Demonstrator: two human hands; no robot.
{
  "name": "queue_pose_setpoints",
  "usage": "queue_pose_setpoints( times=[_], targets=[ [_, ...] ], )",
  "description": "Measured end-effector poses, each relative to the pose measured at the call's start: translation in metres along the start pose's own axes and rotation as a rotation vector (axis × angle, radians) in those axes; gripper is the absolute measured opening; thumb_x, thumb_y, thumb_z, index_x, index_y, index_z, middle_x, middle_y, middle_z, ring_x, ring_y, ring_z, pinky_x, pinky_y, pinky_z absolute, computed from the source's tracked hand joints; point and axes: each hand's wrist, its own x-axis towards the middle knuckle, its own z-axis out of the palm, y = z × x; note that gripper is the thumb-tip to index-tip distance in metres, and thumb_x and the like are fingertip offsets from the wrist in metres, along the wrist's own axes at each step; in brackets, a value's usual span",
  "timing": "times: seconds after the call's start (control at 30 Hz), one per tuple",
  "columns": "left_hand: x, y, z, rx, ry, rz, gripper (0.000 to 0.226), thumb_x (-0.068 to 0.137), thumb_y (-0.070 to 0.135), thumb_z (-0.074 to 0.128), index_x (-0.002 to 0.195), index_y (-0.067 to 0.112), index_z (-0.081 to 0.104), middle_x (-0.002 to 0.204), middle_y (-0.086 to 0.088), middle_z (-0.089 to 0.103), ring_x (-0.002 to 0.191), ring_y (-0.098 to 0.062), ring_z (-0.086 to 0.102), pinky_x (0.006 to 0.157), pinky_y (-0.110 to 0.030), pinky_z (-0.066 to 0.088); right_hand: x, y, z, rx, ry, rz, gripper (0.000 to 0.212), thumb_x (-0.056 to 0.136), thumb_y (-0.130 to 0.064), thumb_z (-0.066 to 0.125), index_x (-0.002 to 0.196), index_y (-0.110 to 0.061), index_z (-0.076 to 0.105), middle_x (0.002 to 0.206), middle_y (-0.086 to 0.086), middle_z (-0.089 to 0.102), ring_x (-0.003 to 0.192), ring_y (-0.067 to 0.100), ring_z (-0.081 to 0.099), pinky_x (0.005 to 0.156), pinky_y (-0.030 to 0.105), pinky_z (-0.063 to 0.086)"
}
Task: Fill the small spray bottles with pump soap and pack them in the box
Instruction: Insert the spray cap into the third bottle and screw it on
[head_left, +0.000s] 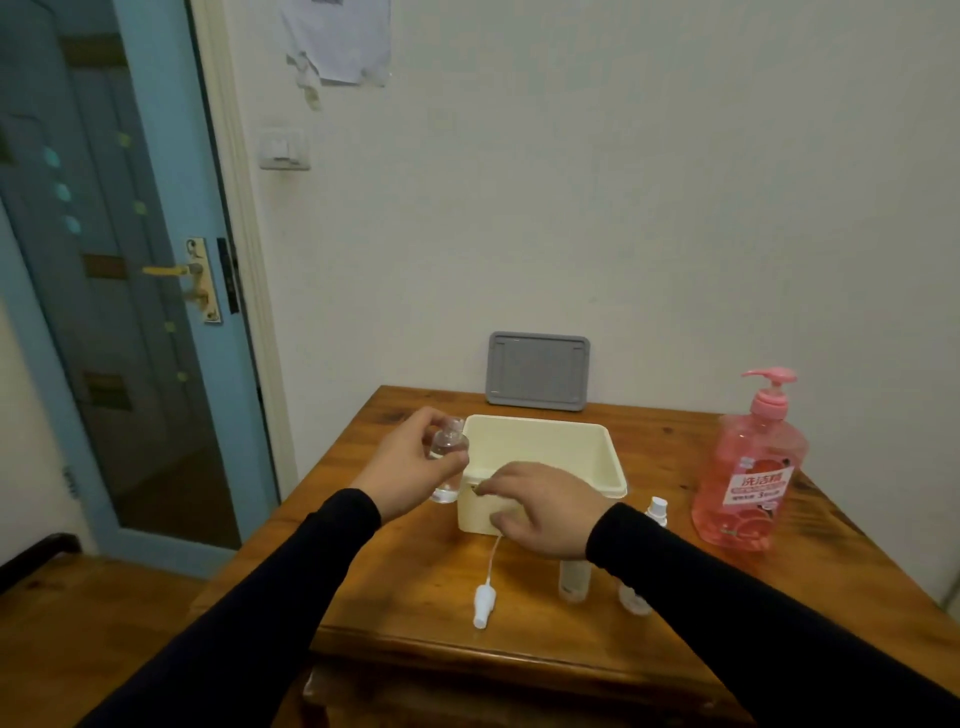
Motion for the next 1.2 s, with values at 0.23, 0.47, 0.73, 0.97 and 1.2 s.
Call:
queue_pose_setpoints(
  times=[0.23, 0.47, 0.73, 0.97, 1.2],
  targets=[
    [-0.002, -0.011, 0.001, 0.032, 0.001, -0.033, 0.032, 0.081, 0.033, 0.071, 0.105, 0.038, 0.051, 0.102, 0.017, 0.059, 0.088, -0.004, 0.059, 0.063, -0.015, 0.047, -0.005, -0.012, 0.043, -0.133, -0.202, -0.157, 0.041, 0.09, -0.024, 0.056, 0.131, -0.025, 0.051, 0.13, 0.001, 0.054, 0.118, 0.02, 0.046, 0.1, 0.034, 0.039],
    [-0.001, -0.013, 0.003, 0.039, -0.002, -0.053, 0.031, 0.081, 0.033, 0.07, 0.105, 0.039, 0.05, 0.1, 0.018, 0.059, 0.085, -0.005, 0.06, 0.059, -0.013, 0.046, -0.008, -0.018, 0.055, -0.187, -0.283, -0.343, 0.031, 0.09, -0.017, 0.057, 0.12, -0.02, 0.061, 0.121, 0.003, 0.059, 0.115, 0.021, 0.047, 0.096, 0.04, 0.042],
    [0.0, -0.016, 0.006, 0.044, -0.009, -0.06, 0.03, 0.081, 0.034, 0.071, 0.1, 0.042, 0.049, 0.098, 0.019, 0.059, 0.084, -0.004, 0.061, 0.056, -0.012, 0.047, -0.008, -0.016, 0.06, -0.186, -0.269, -0.379, 0.025, 0.091, -0.015, 0.057, 0.115, -0.017, 0.065, 0.119, 0.003, 0.062, 0.116, 0.019, 0.049, 0.096, 0.038, 0.043],
    [0.002, -0.018, 0.005, 0.038, -0.011, -0.063, 0.03, 0.08, 0.035, 0.071, 0.099, 0.043, 0.05, 0.098, 0.019, 0.06, 0.083, -0.002, 0.061, 0.057, -0.012, 0.047, -0.008, -0.008, 0.048, -0.035, -0.12, -0.321, 0.026, 0.094, -0.017, 0.051, 0.118, -0.016, 0.062, 0.116, 0.004, 0.064, 0.111, 0.019, 0.053, 0.096, 0.033, 0.042],
    [0.007, -0.012, 0.008, 0.019, -0.028, -0.045, 0.031, 0.08, 0.035, 0.071, 0.102, 0.043, 0.051, 0.1, 0.018, 0.061, 0.082, 0.0, 0.061, 0.061, -0.015, 0.049, -0.006, 0.005, -0.014, 0.202, 0.168, -0.033, 0.03, 0.092, -0.043, 0.053, 0.119, -0.032, 0.059, 0.117, -0.014, 0.062, 0.103, -0.001, 0.051, 0.085, 0.01, 0.035]
  ],
)
